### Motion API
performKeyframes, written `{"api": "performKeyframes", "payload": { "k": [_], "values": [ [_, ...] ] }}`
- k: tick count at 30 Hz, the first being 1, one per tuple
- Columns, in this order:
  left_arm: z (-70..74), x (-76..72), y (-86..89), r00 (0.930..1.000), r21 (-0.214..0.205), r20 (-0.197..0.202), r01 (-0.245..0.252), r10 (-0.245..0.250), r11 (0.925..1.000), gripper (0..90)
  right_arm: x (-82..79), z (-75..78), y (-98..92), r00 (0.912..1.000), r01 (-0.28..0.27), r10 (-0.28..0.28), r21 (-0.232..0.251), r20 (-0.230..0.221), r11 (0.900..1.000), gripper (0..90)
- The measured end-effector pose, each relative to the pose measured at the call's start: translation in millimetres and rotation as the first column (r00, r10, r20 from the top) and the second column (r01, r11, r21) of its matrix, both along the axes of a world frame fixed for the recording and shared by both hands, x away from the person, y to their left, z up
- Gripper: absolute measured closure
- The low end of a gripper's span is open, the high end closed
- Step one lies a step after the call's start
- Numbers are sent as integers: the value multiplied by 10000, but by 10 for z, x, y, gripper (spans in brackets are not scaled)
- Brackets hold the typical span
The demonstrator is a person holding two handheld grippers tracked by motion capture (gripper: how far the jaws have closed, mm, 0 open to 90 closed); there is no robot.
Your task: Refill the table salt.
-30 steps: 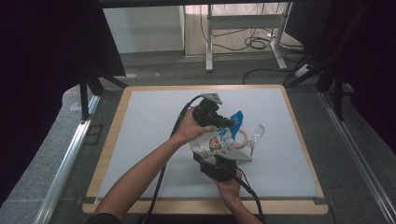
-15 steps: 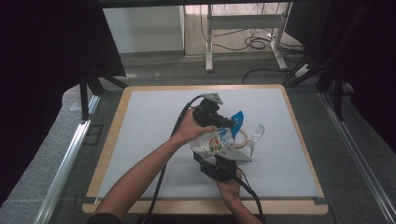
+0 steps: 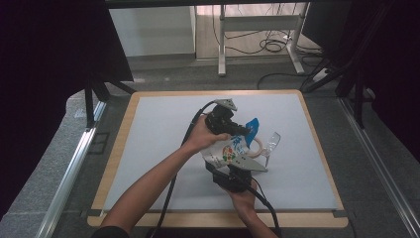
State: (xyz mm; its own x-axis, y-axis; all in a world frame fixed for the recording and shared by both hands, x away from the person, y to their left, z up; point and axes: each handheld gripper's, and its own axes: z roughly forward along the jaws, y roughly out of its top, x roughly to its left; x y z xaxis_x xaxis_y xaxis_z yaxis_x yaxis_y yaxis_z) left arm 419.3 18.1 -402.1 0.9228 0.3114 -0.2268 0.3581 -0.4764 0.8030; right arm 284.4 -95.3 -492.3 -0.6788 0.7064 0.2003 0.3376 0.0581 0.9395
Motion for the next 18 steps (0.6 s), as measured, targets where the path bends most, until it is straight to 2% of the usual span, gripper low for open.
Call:
{"api": "performKeyframes", "payload": {
  "k": [18],
  "values": [
    [-4,11,-16,10000,32,-62,-38,38,10000,898,14,-1,-10,9999,-14,16,123,-134,9999,536]
  ]
}}
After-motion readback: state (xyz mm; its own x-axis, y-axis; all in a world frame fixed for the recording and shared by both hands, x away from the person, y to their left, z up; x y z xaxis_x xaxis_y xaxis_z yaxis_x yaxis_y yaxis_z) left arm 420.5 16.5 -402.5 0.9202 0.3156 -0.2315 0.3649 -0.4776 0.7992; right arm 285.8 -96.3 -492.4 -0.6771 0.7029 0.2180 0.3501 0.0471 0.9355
